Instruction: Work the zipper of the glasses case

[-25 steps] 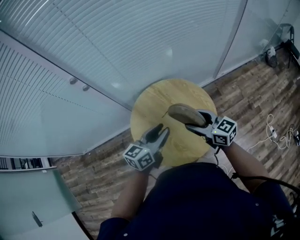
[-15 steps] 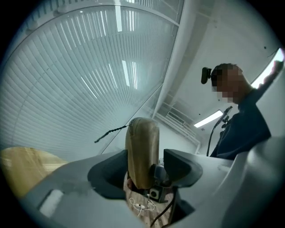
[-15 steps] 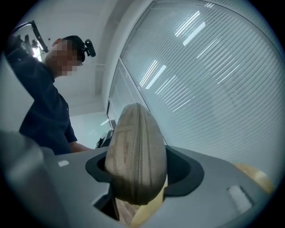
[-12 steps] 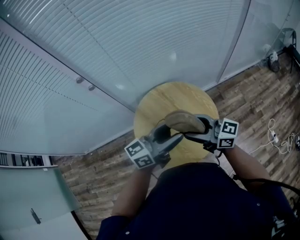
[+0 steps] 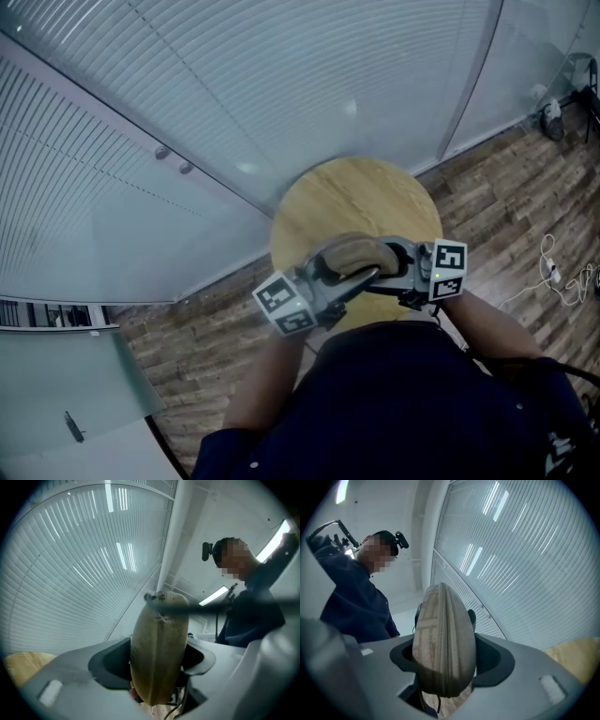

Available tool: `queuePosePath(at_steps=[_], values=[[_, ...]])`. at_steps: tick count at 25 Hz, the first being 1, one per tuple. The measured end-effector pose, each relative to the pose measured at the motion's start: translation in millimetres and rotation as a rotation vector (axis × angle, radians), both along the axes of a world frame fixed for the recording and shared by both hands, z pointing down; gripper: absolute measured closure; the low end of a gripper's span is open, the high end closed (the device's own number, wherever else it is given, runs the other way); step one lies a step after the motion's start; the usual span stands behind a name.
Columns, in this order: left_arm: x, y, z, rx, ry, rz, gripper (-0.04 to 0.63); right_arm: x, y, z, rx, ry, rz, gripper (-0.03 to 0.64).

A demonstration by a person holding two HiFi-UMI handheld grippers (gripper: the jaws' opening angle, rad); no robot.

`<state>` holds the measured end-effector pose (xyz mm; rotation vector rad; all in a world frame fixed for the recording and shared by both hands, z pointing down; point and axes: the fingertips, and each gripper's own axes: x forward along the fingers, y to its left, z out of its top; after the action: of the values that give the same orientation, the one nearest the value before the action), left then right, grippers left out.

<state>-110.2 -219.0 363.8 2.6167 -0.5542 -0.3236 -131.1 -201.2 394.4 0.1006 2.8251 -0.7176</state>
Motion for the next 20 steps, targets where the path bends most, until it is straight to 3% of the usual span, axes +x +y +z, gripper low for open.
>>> queuePosePath(at_steps=[7, 10, 13, 16, 20], values=[[7.1, 8.1, 2.0, 0.021, -0.043, 0.003, 0.284, -6.8, 14.0, 4.4, -0.050, -0.027, -0.065, 0.322], [0.5, 7.4, 7.8, 0.030, -0.092, -0.026, 0.287, -12.7, 15.6, 11.1, -0.035, 0.017, -0.057, 0.315], [-13.8, 2.1, 21.1, 0.058, -0.220, -0.063, 0.287, -1.5, 5.5, 23.1, -0.019, 0.105, 0.007, 0.255], [-30.6, 0.5, 41.4, 0.081, -0.404, -0.042, 0.287, 27.6, -13.4, 19.5, 0.003, 0.152, 0.112, 0.256], [-42.5, -2.4, 68.9, 0.133, -0.625, 0.015, 0.287, 37.9, -22.6, -13.8, 0.147, 0.219, 0.137, 0.277]])
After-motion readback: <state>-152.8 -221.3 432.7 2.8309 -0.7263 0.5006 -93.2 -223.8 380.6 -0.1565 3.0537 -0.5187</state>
